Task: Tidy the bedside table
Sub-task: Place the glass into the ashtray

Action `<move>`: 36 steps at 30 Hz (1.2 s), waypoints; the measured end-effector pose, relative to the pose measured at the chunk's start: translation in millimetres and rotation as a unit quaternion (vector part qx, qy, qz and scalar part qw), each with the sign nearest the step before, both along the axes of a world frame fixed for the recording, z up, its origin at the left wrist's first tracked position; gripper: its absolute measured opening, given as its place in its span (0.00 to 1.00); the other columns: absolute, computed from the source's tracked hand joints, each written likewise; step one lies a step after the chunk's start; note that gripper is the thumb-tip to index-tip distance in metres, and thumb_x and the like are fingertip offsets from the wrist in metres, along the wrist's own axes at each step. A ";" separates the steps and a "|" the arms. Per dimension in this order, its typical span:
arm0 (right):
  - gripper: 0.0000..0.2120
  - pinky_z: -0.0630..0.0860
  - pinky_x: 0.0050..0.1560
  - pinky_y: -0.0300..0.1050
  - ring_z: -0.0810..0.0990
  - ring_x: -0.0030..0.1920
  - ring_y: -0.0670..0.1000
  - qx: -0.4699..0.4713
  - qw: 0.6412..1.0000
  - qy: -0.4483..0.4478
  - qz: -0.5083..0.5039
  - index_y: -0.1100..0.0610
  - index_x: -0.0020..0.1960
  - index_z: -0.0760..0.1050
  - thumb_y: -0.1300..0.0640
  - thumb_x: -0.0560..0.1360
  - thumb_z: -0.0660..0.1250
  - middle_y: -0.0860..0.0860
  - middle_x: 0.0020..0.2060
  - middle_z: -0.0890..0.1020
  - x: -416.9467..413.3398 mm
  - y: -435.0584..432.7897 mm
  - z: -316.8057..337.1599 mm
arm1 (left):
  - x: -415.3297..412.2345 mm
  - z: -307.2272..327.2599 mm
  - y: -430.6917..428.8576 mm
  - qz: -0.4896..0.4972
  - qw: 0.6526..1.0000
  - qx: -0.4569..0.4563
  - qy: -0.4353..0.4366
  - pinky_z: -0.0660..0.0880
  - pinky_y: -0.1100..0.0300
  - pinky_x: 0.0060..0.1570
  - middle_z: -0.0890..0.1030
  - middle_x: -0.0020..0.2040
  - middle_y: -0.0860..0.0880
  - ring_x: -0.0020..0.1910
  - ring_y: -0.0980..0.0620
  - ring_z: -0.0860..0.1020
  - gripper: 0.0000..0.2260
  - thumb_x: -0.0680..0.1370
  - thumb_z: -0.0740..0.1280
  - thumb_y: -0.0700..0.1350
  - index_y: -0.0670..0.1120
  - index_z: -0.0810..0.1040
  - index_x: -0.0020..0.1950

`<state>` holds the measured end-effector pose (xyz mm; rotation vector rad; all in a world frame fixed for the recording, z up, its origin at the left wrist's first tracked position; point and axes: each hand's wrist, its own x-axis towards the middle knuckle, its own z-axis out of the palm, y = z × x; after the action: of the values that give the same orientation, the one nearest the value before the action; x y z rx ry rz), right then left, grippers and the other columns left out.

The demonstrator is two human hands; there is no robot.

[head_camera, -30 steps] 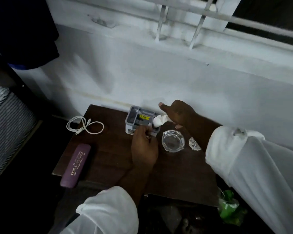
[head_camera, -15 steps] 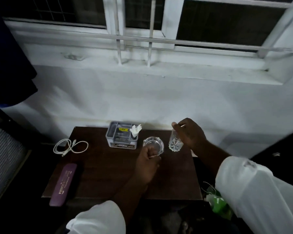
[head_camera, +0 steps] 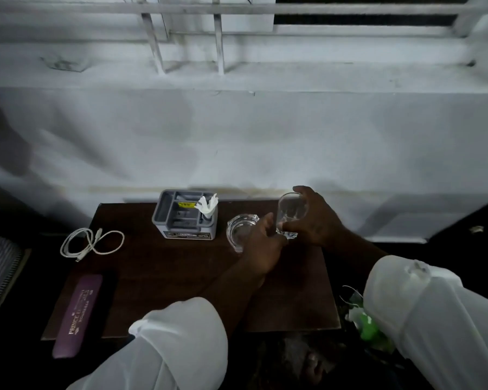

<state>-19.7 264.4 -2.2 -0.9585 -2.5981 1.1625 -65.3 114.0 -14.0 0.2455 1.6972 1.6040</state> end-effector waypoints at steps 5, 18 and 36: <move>0.41 0.76 0.57 0.47 0.80 0.57 0.54 0.025 1.000 0.013 0.001 0.51 0.71 0.69 0.55 0.61 0.82 0.53 0.60 0.79 -1.8 -1.8 -4.6 | 2.4 -4.4 2.5 -0.023 0.999 0.030 0.001 0.79 0.65 0.41 0.86 0.47 0.54 0.44 0.58 0.83 0.24 0.75 0.64 0.28 0.56 0.82 0.58; 0.36 0.72 0.50 0.43 0.81 0.52 0.53 0.042 0.998 0.041 -0.009 0.49 0.67 0.72 0.53 0.62 0.82 0.50 0.55 0.80 -8.7 -11.5 8.9 | 4.1 10.0 -6.3 0.004 0.997 0.082 -0.014 0.80 0.67 0.42 0.86 0.46 0.55 0.43 0.61 0.84 0.23 0.77 0.64 0.27 0.56 0.80 0.56; 0.38 0.76 0.56 0.45 0.80 0.55 0.52 0.006 0.997 0.051 0.056 0.48 0.68 0.70 0.52 0.62 0.82 0.49 0.59 0.79 -51.8 -83.2 13.6 | -28.4 16.9 -83.7 0.059 0.997 0.028 0.041 0.78 0.52 0.61 0.82 0.64 0.39 0.60 0.45 0.82 0.26 0.78 0.60 0.24 0.41 0.72 0.74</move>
<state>-71.5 181.3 11.4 -0.7383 -2.6024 1.1885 -93.7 30.3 2.8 0.2449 1.7590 1.7515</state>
